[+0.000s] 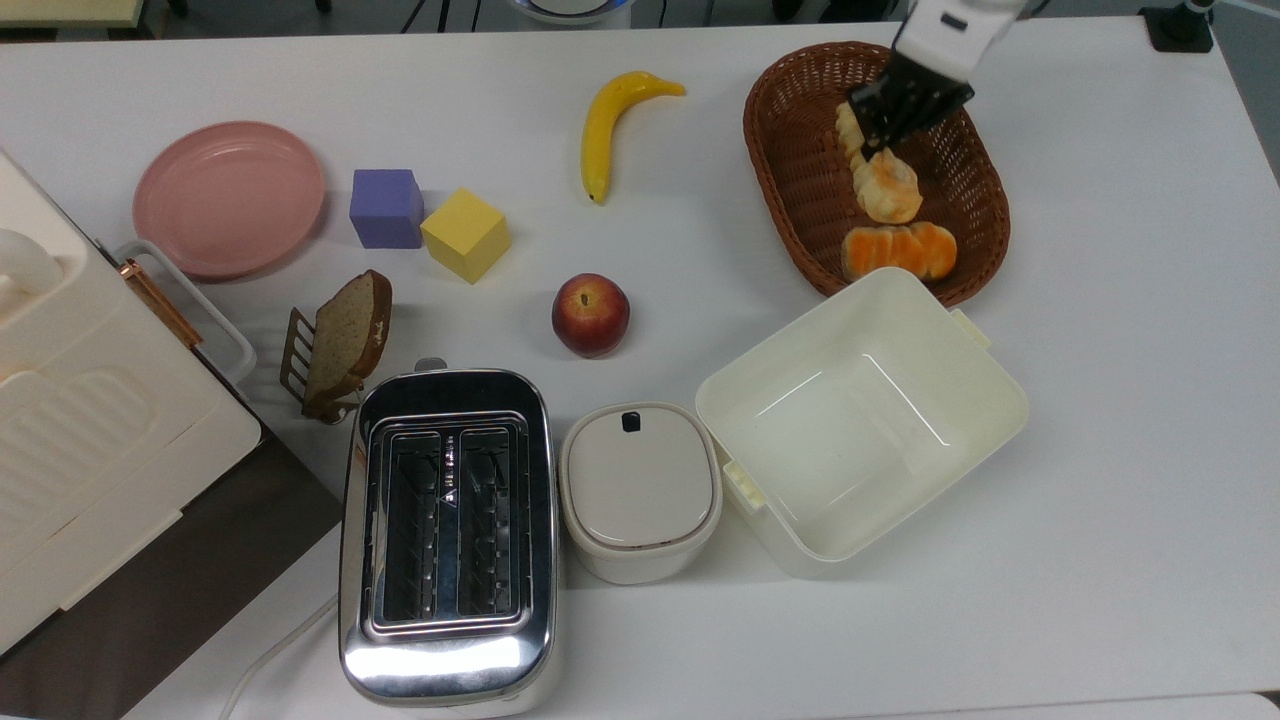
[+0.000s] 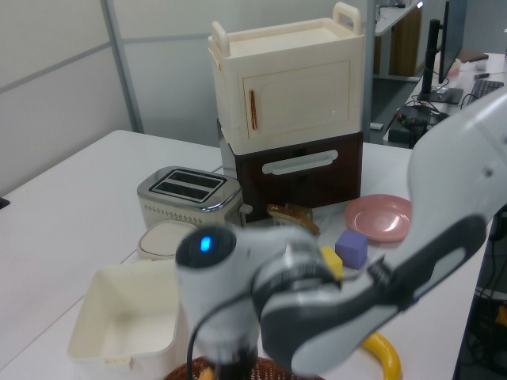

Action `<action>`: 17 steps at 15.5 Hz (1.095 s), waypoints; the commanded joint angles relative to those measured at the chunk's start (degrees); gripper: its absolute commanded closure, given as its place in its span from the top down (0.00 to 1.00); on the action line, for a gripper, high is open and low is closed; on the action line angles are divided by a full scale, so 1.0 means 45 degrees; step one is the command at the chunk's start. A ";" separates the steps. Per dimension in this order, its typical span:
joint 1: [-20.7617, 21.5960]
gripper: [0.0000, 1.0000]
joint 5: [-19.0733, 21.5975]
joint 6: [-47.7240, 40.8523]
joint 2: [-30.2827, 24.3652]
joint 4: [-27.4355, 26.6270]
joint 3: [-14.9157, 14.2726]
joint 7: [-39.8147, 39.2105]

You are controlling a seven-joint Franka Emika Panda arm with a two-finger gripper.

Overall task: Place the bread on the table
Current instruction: 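Lift the held striped roll out of the basket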

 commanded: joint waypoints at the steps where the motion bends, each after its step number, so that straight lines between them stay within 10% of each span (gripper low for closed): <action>1: -0.0168 0.09 -0.0435 -0.1405 -0.1586 -0.0156 0.0000 0.0340; 17: -0.3252 0.13 -0.0964 -0.1917 -0.1392 0.0529 -0.0430 0.0048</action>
